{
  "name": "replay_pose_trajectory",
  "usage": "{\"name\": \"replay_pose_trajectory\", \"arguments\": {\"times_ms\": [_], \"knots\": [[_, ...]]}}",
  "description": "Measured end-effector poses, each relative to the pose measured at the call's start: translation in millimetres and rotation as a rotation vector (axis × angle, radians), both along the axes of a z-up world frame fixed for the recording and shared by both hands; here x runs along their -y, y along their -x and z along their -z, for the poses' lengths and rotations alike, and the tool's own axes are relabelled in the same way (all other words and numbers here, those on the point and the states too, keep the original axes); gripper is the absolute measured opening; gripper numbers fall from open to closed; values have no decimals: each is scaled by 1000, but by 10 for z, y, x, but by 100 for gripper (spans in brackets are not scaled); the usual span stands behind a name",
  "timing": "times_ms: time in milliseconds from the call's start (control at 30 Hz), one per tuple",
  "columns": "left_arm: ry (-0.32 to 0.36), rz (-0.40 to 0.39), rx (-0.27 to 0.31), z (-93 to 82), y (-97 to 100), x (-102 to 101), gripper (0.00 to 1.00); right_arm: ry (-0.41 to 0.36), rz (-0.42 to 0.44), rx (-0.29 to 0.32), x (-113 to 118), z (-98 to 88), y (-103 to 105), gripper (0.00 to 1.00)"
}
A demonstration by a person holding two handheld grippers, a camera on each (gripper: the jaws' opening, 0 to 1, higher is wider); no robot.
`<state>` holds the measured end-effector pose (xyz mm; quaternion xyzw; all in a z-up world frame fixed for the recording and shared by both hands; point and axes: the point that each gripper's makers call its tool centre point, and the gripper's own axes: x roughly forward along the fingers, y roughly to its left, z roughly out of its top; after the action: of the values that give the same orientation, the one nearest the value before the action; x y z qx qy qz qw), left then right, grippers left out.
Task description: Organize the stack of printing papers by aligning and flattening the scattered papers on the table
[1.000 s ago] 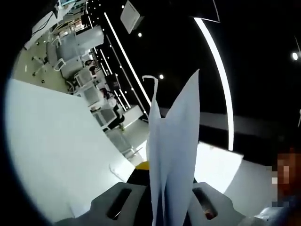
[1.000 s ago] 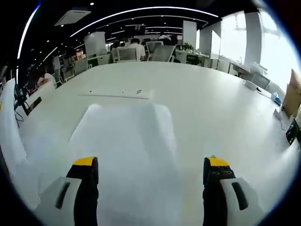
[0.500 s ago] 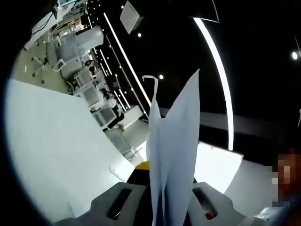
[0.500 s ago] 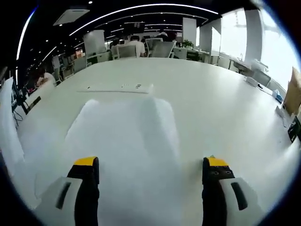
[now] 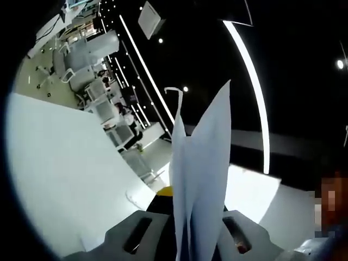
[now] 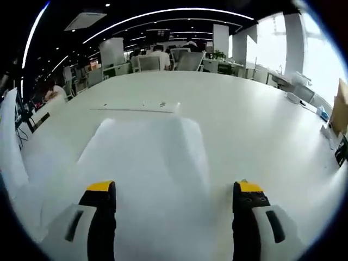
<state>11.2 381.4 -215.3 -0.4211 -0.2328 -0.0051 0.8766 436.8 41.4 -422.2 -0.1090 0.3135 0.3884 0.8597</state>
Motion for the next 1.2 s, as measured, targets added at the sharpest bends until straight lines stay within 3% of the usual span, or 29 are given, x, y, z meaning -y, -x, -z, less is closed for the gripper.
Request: {"name": "replay_pose_trajectory", "arguments": {"times_ms": [100,400,567,1200], "knots": [[-2,1,0,-5,-1,2,6,50,-12,41,-19,18,-20,84],[-3,4,0,1,13,-5,6,24,-26,41,-120,31,15,84],[-4,3,-1,-1,18,12,6,-15,-80,84,-194,-27,63,71],[-6,8,-2,-8,2,35,6,-25,-74,85,-197,-18,101,68]]}}
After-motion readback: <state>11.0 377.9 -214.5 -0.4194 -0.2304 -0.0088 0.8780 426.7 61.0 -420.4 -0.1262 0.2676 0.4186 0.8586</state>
